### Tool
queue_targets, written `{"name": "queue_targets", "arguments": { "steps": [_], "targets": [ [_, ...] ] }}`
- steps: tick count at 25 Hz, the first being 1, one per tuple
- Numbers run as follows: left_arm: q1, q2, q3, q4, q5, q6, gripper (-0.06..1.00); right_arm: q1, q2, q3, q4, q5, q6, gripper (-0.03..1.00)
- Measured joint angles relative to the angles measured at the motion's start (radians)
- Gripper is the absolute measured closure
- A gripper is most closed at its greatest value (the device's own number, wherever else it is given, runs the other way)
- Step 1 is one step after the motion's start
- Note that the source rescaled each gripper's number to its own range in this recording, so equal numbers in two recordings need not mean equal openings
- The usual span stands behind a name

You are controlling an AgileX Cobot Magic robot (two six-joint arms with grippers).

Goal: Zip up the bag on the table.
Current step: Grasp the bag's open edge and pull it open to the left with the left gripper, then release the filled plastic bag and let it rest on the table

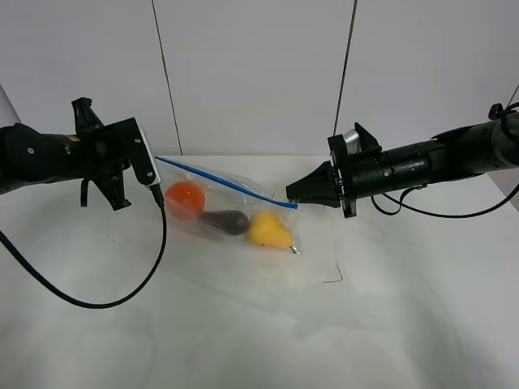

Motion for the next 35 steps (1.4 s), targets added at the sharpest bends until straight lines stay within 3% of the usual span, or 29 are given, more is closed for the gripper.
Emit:
{"name": "queue_targets", "arguments": {
  "steps": [13,15,17,22,24,27,30,35],
  "targets": [
    [0.025,0.0,0.0,-0.002,0.015,-0.001,0.94,0.0,0.0,0.0,-0.003,0.0,0.0,0.97],
    [0.025,0.0,0.0,-0.002,0.023,-0.013,0.9,0.0,0.0,0.0,-0.006,0.0,0.0,0.97],
    [0.029,0.0,0.0,-0.007,0.023,-0.036,0.77,0.0,0.0,0.0,-0.018,0.001,0.0,0.97],
    [0.035,0.0,0.0,-0.015,0.023,-0.075,0.23,0.0,0.0,0.0,-0.025,0.002,0.0,0.97],
    [0.039,0.0,0.0,-0.015,0.019,-0.077,0.13,0.0,0.0,0.0,-0.026,0.002,0.0,0.97],
    [0.067,0.0,0.0,-0.015,0.017,-0.095,0.08,0.0,0.0,0.0,-0.027,0.002,0.0,0.97],
    [0.113,0.0,0.0,-0.015,0.016,-0.194,0.07,0.0,0.0,0.0,-0.027,0.003,0.0,0.97],
    [0.174,0.0,0.0,-0.018,0.016,-0.553,0.07,0.0,0.0,0.0,-0.027,0.003,0.0,0.97]
  ]
}}
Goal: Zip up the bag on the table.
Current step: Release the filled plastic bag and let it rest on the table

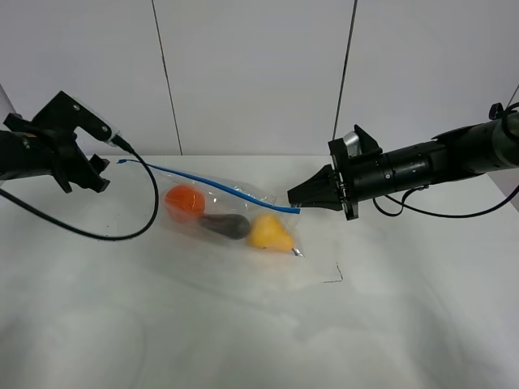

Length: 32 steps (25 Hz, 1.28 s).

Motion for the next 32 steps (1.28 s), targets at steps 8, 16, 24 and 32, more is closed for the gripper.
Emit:
{"name": "queue_targets", "arguments": {
  "steps": [8,16,24,32],
  "targets": [
    [0.09,0.0,-0.031,-0.001,0.211,-0.347,0.07,0.0,0.0,0.0,-0.001,0.0,0.0,0.97],
    [0.136,0.0,-0.195,0.038,0.798,-0.478,0.07,0.0,0.0,0.0,-0.001,0.0,0.001,0.97],
    [0.136,0.0,-0.298,0.32,1.156,-0.87,0.07,0.0,0.0,0.0,-0.001,0.0,0.004,0.97],
    [0.093,-0.008,-0.314,0.392,1.238,-0.928,0.07,0.0,0.0,0.0,-0.001,0.0,0.004,0.97]
  ]
}}
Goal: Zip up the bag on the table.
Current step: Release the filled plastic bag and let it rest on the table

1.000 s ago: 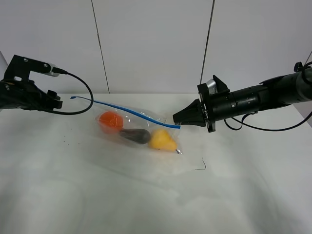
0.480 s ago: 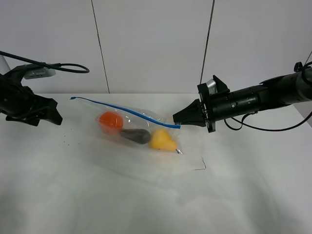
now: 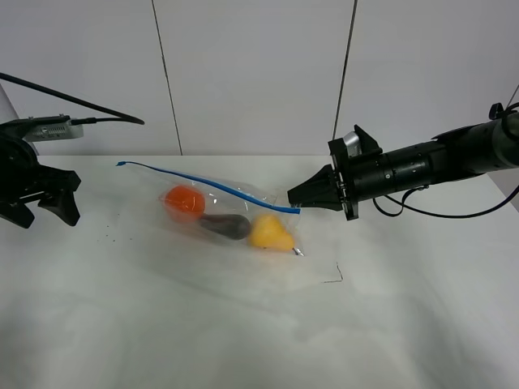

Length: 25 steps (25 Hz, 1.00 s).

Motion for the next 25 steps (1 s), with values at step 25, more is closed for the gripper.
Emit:
{"name": "queue_targets", "arguments": {
  "steps": [25],
  "targets": [
    [-0.017,-0.131,0.036,0.058,0.224,-0.118,0.07,0.0,0.0,0.0,0.0,0.0,0.0,0.97]
  ]
}}
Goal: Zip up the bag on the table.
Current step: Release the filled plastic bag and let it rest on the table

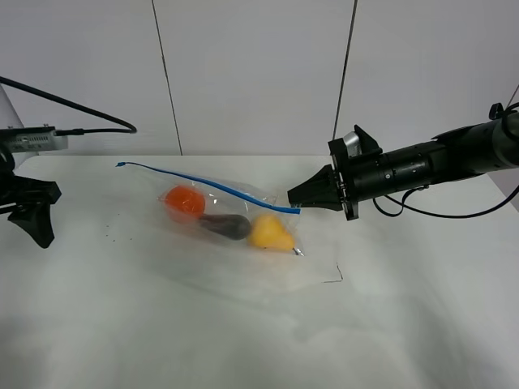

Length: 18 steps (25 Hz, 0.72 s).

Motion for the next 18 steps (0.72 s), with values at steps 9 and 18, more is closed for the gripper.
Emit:
{"name": "queue_targets", "arguments": {
  "steps": [9,18],
  "targets": [
    [0.0,-0.388,0.255,0.0,0.0,0.0,0.07,0.0,0.0,0.0,0.0,0.0,0.0,0.97],
    [0.0,-0.832,0.538,0.001,-0.083,0.049,0.07,0.0,0.0,0.0,0.0,0.0,0.0,0.97]
  ]
}}
